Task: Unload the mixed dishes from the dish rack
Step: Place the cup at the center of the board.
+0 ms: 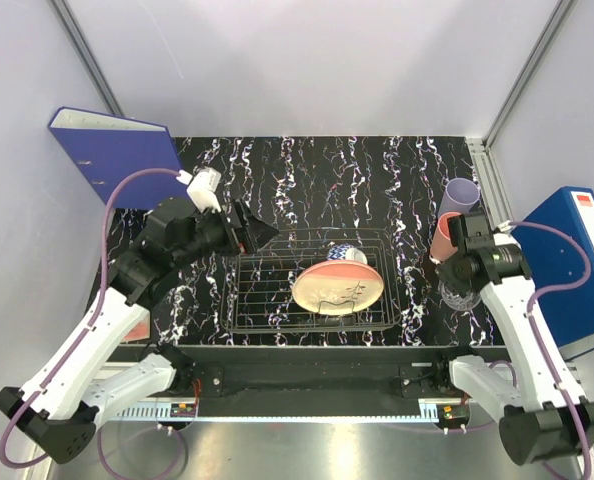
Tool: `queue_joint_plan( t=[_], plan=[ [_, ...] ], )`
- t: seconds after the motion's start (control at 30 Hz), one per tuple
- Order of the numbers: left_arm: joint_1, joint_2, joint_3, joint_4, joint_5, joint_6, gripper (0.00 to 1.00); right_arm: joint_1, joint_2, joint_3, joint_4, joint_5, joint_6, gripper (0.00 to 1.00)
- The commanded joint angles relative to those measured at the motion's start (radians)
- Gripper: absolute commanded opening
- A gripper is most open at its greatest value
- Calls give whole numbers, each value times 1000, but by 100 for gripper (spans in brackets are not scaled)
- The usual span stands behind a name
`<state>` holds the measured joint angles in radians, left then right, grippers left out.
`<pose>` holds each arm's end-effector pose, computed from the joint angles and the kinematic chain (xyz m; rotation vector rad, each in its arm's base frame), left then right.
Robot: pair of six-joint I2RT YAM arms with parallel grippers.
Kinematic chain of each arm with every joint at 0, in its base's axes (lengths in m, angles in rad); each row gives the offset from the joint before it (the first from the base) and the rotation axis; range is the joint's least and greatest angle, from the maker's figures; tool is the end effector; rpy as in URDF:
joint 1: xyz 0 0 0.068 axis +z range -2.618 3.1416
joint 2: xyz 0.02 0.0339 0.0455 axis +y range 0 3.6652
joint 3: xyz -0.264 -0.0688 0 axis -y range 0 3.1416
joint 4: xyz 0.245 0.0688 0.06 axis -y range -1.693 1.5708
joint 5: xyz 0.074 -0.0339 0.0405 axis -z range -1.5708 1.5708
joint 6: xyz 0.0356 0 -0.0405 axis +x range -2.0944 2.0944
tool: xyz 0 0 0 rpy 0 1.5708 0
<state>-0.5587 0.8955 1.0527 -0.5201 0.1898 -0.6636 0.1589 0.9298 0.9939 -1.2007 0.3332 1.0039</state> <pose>0.1571 -0.1061 0.3785 0.0270 2.0597 -0.9740 0.1480 0.0119 0.3030 1.1540 2.3317 -0.0504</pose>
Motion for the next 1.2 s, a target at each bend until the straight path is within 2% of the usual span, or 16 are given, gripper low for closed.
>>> queue_joint_plan(
  t=[0.0,0.2,0.4,0.63,0.67,0.77,1.03,1.17],
  plan=[
    [2,-20,-10,12,17,1,99,-74,76,-12,160,-89,-76,0],
    [0,-10,-19,9,22,2,99,-186,205,-54,285,-115,-132,0],
    [2,13,-26,6,13,4,99,-242,294,-75,349,-126,-182,0],
    [0,48,-22,8,14,-5,99,-252,349,-103,403,-154,-206,24],
    [0,52,-22,8,14,-5,99,-252,348,-112,409,-154,-209,30],
    [-1,60,-23,8,13,-7,99,-252,342,-120,417,-151,-215,37],
    [-3,66,-17,8,4,1,99,-252,222,-84,400,-169,-228,46],
    [-3,62,-10,6,-7,16,99,-252,161,30,345,-198,-240,52]
  ],
)
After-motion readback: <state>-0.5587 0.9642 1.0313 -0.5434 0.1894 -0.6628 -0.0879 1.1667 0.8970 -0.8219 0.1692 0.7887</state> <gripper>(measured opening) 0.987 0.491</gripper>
